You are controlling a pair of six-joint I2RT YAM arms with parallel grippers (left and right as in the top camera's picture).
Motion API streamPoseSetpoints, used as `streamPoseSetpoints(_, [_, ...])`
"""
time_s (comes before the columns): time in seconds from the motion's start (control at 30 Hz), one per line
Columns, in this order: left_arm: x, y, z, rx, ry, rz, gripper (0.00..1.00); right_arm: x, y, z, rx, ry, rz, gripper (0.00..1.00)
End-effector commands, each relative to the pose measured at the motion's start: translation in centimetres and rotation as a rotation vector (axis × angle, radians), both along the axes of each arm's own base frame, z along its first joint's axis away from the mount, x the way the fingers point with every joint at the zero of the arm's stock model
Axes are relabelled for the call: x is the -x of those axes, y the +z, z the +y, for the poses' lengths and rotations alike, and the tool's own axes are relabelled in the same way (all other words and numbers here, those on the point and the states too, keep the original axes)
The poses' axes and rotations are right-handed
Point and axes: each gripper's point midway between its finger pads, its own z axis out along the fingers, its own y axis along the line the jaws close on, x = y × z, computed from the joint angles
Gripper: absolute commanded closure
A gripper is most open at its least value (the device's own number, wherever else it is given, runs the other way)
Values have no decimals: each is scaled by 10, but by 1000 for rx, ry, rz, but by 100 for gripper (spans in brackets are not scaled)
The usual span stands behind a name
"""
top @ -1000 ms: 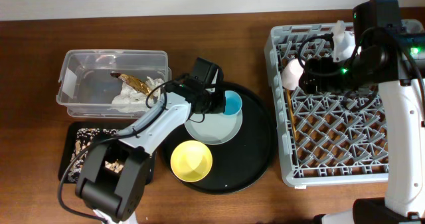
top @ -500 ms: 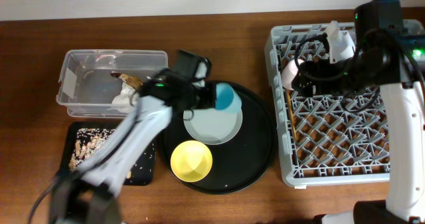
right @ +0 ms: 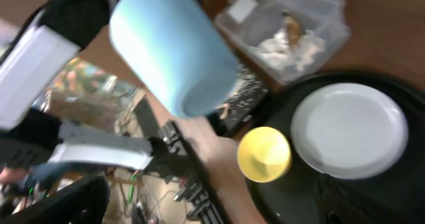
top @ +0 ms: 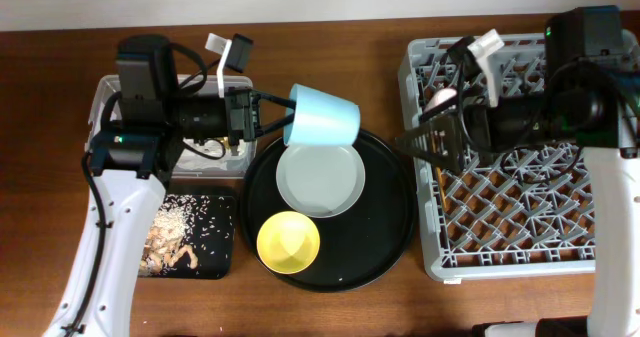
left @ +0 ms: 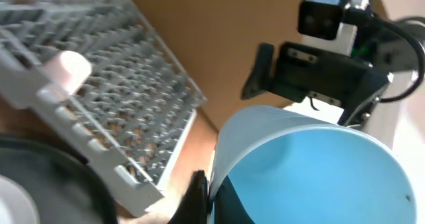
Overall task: Sort waste into correct bins and load items into the dishwasher rack
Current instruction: 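Lift the blue cup and pass it to the right gripper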
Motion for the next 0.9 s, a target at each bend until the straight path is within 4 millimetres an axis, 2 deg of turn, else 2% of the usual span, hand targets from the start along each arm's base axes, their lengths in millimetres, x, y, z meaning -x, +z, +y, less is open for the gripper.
streamPoseSetpoints(0.0, [18,10,-11,48,-112,-38,100,20,7,26,-52,145,-62,1])
streamPoseSetpoints(0.2, [33,22,-19,95,-212,-74,100,26,-4,35,7,185,-64,0])
streamPoseSetpoints(0.43, [32,25,-19,96,-212,-87,100,36,-5,48,12,249,-86,4])
streamPoseSetpoints(0.6, [37,25,-25,97,-234,-86,100,35,-4,59,-6,289,-118,5])
streamPoseSetpoints(0.63, [39,25,-28,97,-242,-86,100,35,-4,63,-9,303,-119,9])
streamPoseSetpoints(0.77, [42,25,-31,98,-256,-93,100,36,-10,74,-10,339,-110,15])
streamPoseSetpoints(0.87, [43,26,-32,99,-260,-99,100,30,-12,75,-11,338,-117,27])
